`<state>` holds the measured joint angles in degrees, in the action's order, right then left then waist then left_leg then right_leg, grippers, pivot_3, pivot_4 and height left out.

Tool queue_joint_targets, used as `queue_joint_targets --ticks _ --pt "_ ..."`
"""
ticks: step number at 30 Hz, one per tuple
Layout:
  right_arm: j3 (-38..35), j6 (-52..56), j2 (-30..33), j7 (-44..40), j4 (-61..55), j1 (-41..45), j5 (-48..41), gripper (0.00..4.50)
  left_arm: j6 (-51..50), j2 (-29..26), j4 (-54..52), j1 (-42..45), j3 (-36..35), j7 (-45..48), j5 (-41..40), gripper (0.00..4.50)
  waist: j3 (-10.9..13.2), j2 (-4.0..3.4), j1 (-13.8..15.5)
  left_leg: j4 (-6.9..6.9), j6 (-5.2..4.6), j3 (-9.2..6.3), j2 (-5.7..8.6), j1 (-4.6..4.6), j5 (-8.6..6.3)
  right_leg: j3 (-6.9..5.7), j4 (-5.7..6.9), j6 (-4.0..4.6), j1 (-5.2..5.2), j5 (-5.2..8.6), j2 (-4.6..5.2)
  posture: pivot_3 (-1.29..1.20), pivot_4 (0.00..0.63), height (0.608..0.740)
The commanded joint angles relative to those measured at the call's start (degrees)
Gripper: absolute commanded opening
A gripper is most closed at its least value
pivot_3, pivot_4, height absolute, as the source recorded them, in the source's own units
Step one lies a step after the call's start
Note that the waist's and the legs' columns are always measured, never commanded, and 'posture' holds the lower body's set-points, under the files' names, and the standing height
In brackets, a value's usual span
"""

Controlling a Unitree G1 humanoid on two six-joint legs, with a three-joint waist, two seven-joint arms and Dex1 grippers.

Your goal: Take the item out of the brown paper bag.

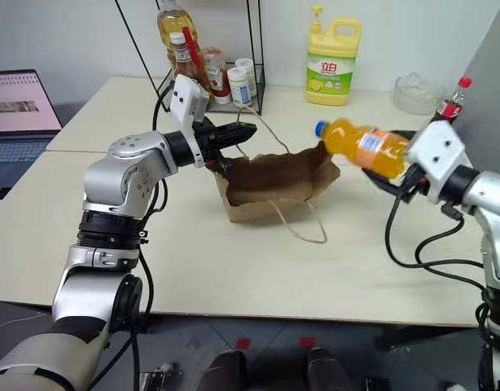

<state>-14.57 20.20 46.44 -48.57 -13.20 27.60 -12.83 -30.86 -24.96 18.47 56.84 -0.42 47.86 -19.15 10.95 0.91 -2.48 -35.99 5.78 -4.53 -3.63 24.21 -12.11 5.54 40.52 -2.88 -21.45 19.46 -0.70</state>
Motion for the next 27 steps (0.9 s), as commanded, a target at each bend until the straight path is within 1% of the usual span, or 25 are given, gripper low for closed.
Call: queue_joint_targets --ticks 1,4,7,9,11,18,20,24,27 --pt "-4.8 0.2 -0.2 5.5 1.4 2.0 -0.7 3.44 0.8 -0.4 -0.7 0.3 -0.6 -0.9 0.5 0.0 0.0 0.0 0.0 -0.01 0.0 0.0 0.0 0.0 0.0 0.0 0.0 0.0 0.01 0.0 0.0 0.0 0.15 0.74" --pt "-3.9 1.5 -1.2 11.0 5.6 1.3 2.3 3.44 0.9 -0.2 -0.8 0.4 -0.4 -0.8 0.5 0.0 0.0 0.0 0.2 -0.01 0.0 0.0 0.01 0.0 0.0 0.0 0.0 0.0 0.01 0.0 0.01 0.0 0.15 0.74" --pt "-2.4 2.6 -1.8 14.4 8.2 0.7 4.5 3.44 0.9 -0.1 -0.5 0.8 -0.2 -0.7 0.6 0.0 0.0 0.0 0.2 -0.01 0.0 0.01 0.02 0.01 0.0 0.01 0.0 0.0 0.0 0.0 0.01 0.0 0.15 0.74" --pt "-1.1 5.3 -5.1 18.9 11.7 0.6 5.6 3.44 1.0 0.0 -0.2 1.1 -0.1 -0.7 0.7 0.0 0.0 0.0 0.0 0.01 0.0 0.02 0.02 0.0 0.0 0.01 0.0 0.0 -0.01 0.0 0.01 0.0 0.15 0.74" --pt "-0.9 8.1 -8.2 21.7 13.5 1.2 5.1 3.44 0.9 0.0 -0.2 1.2 -0.1 -0.6 0.7 0.0 0.0 0.0 -0.2 0.01 0.01 0.02 0.0 0.0 0.01 0.02 0.02 0.0 -0.02 0.0 0.0 0.0 0.15 0.74" --pt "-0.7 14.9 -17.5 27.9 20.0 3.0 3.2 3.44 0.5 0.0 -0.4 1.4 -0.1 -0.6 0.9 0.0 0.0 -0.07 -0.5 0.03 0.18 0.04 0.02 0.0 0.1 0.04 0.07 0.0 -0.06 0.0 0.0 0.0 0.15 0.74" --pt "-1.0 15.0 -19.0 29.9 22.7 3.4 3.8 3.44 0.3 0.0 -0.5 1.5 -0.1 -0.8 1.0 0.0 0.0 -0.07 -0.6 0.02 0.18 0.04 0.02 0.0 0.1 0.04 0.07 0.0 -0.05 0.0 0.01 0.0 0.15 0.74" --pt "0.7 12.4 -19.7 31.0 25.8 3.4 5.4 3.44 -0.4 -0.3 -1.6 0.9 -0.2 -0.7 0.8 0.0 0.0 -0.07 -0.7 -0.01 0.17 0.04 0.02 -0.04 0.1 0.03 0.11 0.0 -0.01 0.0 0.01 0.0 0.15 0.74" --pt "1.5 11.2 -20.1 31.6 27.2 2.9 5.8 4.44 -0.7 -0.5 -2.1 0.6 -0.3 -0.8 0.8 0.0 0.0 -0.07 -0.8 -0.01 0.01 0.04 0.02 -0.05 0.01 0.04 0.11 0.0 0.01 0.0 0.01 0.0 0.15 0.74"
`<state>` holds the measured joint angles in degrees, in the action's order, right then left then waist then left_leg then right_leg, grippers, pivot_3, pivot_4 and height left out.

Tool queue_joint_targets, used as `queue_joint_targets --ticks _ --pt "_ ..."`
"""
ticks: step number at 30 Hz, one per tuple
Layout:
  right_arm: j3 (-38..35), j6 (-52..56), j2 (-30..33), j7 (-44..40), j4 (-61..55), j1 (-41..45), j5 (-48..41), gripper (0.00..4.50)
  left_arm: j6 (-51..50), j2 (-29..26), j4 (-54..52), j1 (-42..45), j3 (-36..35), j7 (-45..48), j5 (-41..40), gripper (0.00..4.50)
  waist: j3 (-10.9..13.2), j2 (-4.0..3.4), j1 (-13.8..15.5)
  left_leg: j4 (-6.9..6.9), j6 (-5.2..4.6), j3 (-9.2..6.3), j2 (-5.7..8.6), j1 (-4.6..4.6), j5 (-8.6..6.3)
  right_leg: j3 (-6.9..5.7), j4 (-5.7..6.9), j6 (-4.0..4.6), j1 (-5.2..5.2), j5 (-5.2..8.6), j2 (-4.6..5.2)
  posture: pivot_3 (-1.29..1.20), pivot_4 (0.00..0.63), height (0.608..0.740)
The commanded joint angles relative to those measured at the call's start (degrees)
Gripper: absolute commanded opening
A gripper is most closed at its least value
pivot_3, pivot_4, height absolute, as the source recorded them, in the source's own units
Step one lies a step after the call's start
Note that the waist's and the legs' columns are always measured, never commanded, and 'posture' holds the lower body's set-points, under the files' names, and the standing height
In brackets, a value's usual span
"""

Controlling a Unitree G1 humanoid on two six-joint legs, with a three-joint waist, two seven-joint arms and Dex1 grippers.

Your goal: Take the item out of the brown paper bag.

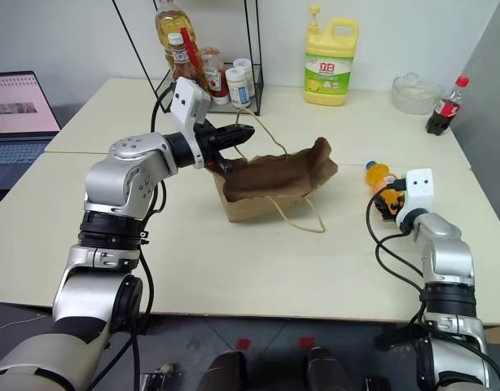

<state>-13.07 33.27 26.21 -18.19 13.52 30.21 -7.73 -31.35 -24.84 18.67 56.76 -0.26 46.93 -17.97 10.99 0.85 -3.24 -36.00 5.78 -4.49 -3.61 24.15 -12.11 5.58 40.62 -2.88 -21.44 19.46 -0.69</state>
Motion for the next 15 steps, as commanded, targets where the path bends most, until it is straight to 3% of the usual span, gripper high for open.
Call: queue_joint_targets --ticks 1,6,15 --pt "0.2 -2.1 0.1 1.1 0.6 0.1 0.5 4.48 -0.3 -0.7 -2.4 0.6 -0.5 0.0 -0.3 0.0 0.0 0.0 0.0 0.0 0.0 0.0 0.0 0.0 0.0 0.0 0.0 0.0 0.0 0.0 0.0 0.0 0.15 0.74" --pt "0.1 -3.1 0.6 0.0 -2.5 -1.3 -0.8 4.48 -0.6 -1.3 -2.8 0.4 -0.9 0.0 -0.3 0.0 0.0 0.0 0.0 0.02 0.0 0.0 0.0 0.01 0.0 0.0 0.0 0.0 -0.02 0.0 0.0 0.0 0.15 0.74" --pt "-1.3 -3.6 3.1 -3.0 -21.1 -1.9 -4.1 4.48 3.5 -2.8 3.2 2.9 -1.9 -2.0 1.9 0.0 0.0 0.0 0.0 0.02 0.0 0.0 -0.01 0.0 0.0 -0.01 0.0 0.0 -0.03 0.0 -0.01 0.0 0.15 0.74"
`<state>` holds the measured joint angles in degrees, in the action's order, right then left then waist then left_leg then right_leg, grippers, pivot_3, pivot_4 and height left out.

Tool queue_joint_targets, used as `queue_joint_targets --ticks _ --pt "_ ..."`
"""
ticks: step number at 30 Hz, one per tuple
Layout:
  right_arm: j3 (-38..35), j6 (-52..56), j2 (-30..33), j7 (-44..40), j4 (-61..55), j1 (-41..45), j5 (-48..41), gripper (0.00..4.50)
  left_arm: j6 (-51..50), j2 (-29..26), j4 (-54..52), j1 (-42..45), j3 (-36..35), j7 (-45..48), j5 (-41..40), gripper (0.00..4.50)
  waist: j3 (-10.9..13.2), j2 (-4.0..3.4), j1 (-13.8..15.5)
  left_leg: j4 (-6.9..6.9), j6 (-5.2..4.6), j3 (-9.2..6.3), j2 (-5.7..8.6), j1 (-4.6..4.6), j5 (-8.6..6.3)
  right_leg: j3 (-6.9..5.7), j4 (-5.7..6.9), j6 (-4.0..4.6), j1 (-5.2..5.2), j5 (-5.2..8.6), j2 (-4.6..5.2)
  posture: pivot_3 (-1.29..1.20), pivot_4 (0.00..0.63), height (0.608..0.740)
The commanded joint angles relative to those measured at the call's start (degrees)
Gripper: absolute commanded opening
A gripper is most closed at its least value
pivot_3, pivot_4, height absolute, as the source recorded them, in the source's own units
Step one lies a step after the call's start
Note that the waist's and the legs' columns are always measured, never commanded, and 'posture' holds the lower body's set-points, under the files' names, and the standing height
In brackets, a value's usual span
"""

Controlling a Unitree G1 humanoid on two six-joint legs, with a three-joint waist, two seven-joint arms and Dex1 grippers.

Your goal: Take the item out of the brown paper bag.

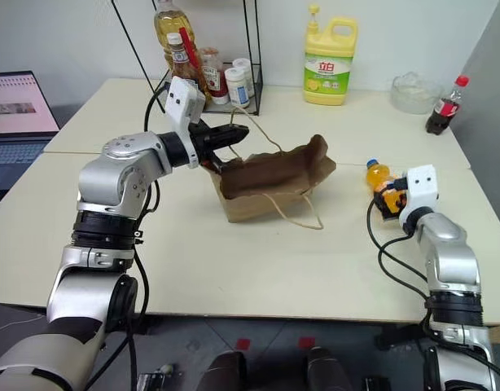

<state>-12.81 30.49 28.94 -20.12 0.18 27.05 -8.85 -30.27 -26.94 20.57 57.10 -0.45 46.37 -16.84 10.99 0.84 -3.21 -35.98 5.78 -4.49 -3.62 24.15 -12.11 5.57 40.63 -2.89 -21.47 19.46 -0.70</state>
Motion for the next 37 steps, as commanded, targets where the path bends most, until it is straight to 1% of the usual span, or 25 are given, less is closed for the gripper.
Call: queue_joint_targets --ticks 1,3,6,8,11,14,15,18,19,21,23,24,26,28,29,30,32,34,37 --pt "-1.5 -0.3 0.3 -1.3 -9.9 1.0 -3.6 4.48 3.0 -0.7 2.3 3.1 -1.8 -1.8 1.1 0.0 0.0 0.0 0.0 0.0 0.0 0.0 0.0 0.0 0.0 0.0 0.0 0.0 0.0 0.0 0.0 0.0 0.15 0.74" --pt "-0.1 0.8 0.2 -2.1 -14.2 0.0 -4.4 4.48 5.1 -0.8 5.6 4.3 -1.9 -2.9 2.2 0.0 0.0 0.0 0.0 0.0 -0.01 -0.01 0.0 0.01 0.0 -0.01 0.0 0.0 0.0 0.0 0.0 0.0 0.15 0.74" --pt "2.2 1.3 -0.1 -2.0 -17.1 -1.7 -3.9 4.5 7.6 -0.6 12.5 6.9 -3.5 -6.2 2.9 0.61 0.0 0.01 0.1 0.0 -0.01 -0.02 0.0 0.01 -0.01 -0.02 -0.01 0.0 0.01 0.0 0.0 0.0 0.15 0.74" --pt "2.4 1.7 -1.0 -1.0 -17.6 -2.4 -4.0 4.5 8.0 -0.5 14.8 8.1 -4.6 -6.7 2.4 1.22 0.0 0.01 0.1 -0.01 -0.01 -0.02 0.01 0.02 -0.01 -0.02 -0.02 0.0 0.01 0.0 0.0 0.0 0.15 0.74" --pt "2.8 2.1 -2.3 0.2 -18.5 -3.0 -4.0 4.5 7.2 -1.0 14.7 8.5 -5.4 -5.6 1.8 2.09 0.0 0.01 0.0 -0.01 -0.01 -0.02 0.01 0.04 -0.01 -0.02 -0.01 0.0 0.0 0.0 0.0 0.0 0.15 0.74" --pt "3.2 2.8 -3.3 0.9 -19.7 -3.6 -4.0 4.5 6.0 -2.0 13.4 8.1 -6.0 -4.9 1.4 3.06 0.0 0.01 0.0 0.0 -0.01 -0.02 0.0 0.04 0.0 -0.03 0.01 0.0 -0.02 0.0 0.0 0.0 0.15 0.74" --pt "3.7 3.2 -4.0 1.3 -21.0 -4.7 -4.1 4.5 4.0 -3.5 10.5 6.6 -7.1 -4.6 0.3 3.3 0.0 0.01 0.0 0.0 -0.01 -0.02 0.0 0.04 0.0 -0.03 0.01 0.0 -0.02 0.0 0.0 0.0 0.15 0.74" --pt "5.2 4.3 -6.0 2.5 -24.7 -8.1 -4.1 4.5 -1.9 -7.3 0.5 0.8 -10.6 -4.8 -3.1 4.28 0.0 0.0 -0.4 0.05 0.0 -0.02 -0.05 0.04 0.0 -0.01 0.01 0.0 -0.06 0.0 -0.02 0.0 0.15 0.74" --pt "5.6 4.4 -6.4 2.7 -25.6 -9.0 -3.9 4.5 -3.3 -8.0 -2.4 -0.9 -11.5 -5.2 -3.9 4.45 0.0 0.0 -0.6 0.07 0.04 -0.02 -0.07 0.04 0.02 -0.01 0.01 0.0 -0.08 0.0 -0.02 0.0 0.15 0.74" --pt "7.1 4.4 -7.5 3.5 -27.7 -11.7 -3.3 4.5 -5.8 -9.1 -11.1 -7.1 -14.1 -7.6 -5.1 4.45 0.0 -0.01 -0.6 0.11 0.18 -0.01 -0.08 0.02 0.1 0.0 0.04 0.01 -0.08 0.0 -0.02 0.0 0.15 0.74" --pt "8.5 3.5 -8.4 4.4 -28.8 -14.3 -2.3 4.5 -8.3 -8.5 -20.1 -14.1 -17.4 -11.8 -6.1 4.45 0.0 0.0 -0.3 0.07 0.19 0.0 -0.07 0.0 0.11 0.02 0.08 0.0 -0.06 0.0 0.0 0.0 0.15 0.74" --pt "8.7 3.2 -8.6 4.6 -28.9 -15.1 -2.0 4.5 -9.2 -8.1 -22.9 -16.3 -18.2 -13.5 -6.4 4.45 0.0 0.02 -0.1 0.04 0.19 -0.01 -0.07 -0.05 0.11 0.02 0.08 0.0 0.01 0.0 0.01 0.0 0.15 0.74" --pt "8.8 4.3 -10.7 6.7 -29.2 -16.8 -2.1 4.5 -12.1 -5.7 -31.3 -23.9 -19.9 -17.8 -7.3 4.45 0.0 0.04 0.1 -0.04 0.15 -0.03 -0.07 -0.03 0.09 0.0 0.12 -0.01 0.02 0.01 0.0 0.0 0.15 0.74" --pt "8.6 5.1 -12.5 8.4 -29.3 -17.8 -2.0 4.5 -12.8 -3.5 -38.0 -31.1 -19.9 -21.0 -6.5 4.45 -0.1 0.09 0.4 -0.04 0.04 -0.03 -0.05 -0.14 0.02 0.02 0.12 -0.01 0.16 0.0 0.03 0.0 0.15 0.74" --pt "8.6 5.2 -12.8 8.8 -29.4 -18.0 -1.8 4.5 -12.8 -3.0 -39.8 -33.0 -19.7 -22.0 -6.1 4.45 -0.1 0.09 0.6 -0.02 0.04 -0.02 -0.06 -0.15 0.02 0.03 0.08 -0.01 0.15 0.01 0.02 0.0 0.15 0.74" --pt "8.4 5.4 -13.7 9.7 -29.5 -18.2 -1.6 4.5 -12.7 -1.1 -41.5 -36.6 -19.4 -24.0 -5.4 4.45 -0.1 0.12 0.8 -0.03 0.04 -0.02 -0.05 -0.15 0.02 0.03 0.09 -0.01 0.14 0.01 0.02 0.0 0.15 0.74" --pt "8.3 5.4 -15.4 11.3 -29.3 -18.9 -1.3 4.5 -10.8 2.3 -43.4 -44.5 -16.7 -27.5 -2.3 4.45 -0.2 0.15 0.9 -0.01 0.04 -0.03 -0.06 -0.16 0.02 0.03 0.07 -0.01 0.12 0.0 0.01 0.0 0.15 0.74" --pt "8.7 5.1 -16.5 12.1 -29.2 -19.8 -1.0 4.5 -8.9 5.1 -44.3 -49.6 -14.1 -29.5 -0.5 4.45 -0.2 0.17 0.9 0.03 0.04 0.05 -0.05 -0.28 -0.01 0.12 0.03 -0.01 0.23 0.01 0.04 0.0 0.15 0.74" --pt "9.3 4.6 -18.7 13.4 -28.4 -21.3 -1.1 4.5 -5.3 8.6 -43.4 -54.3 -10.1 -31.3 2.3 4.45 -0.2 0.19 0.9 0.03 0.04 0.03 -0.07 -0.22 0.0 0.09 0.03 -0.01 0.14 0.01 0.01 0.0 0.15 0.74"
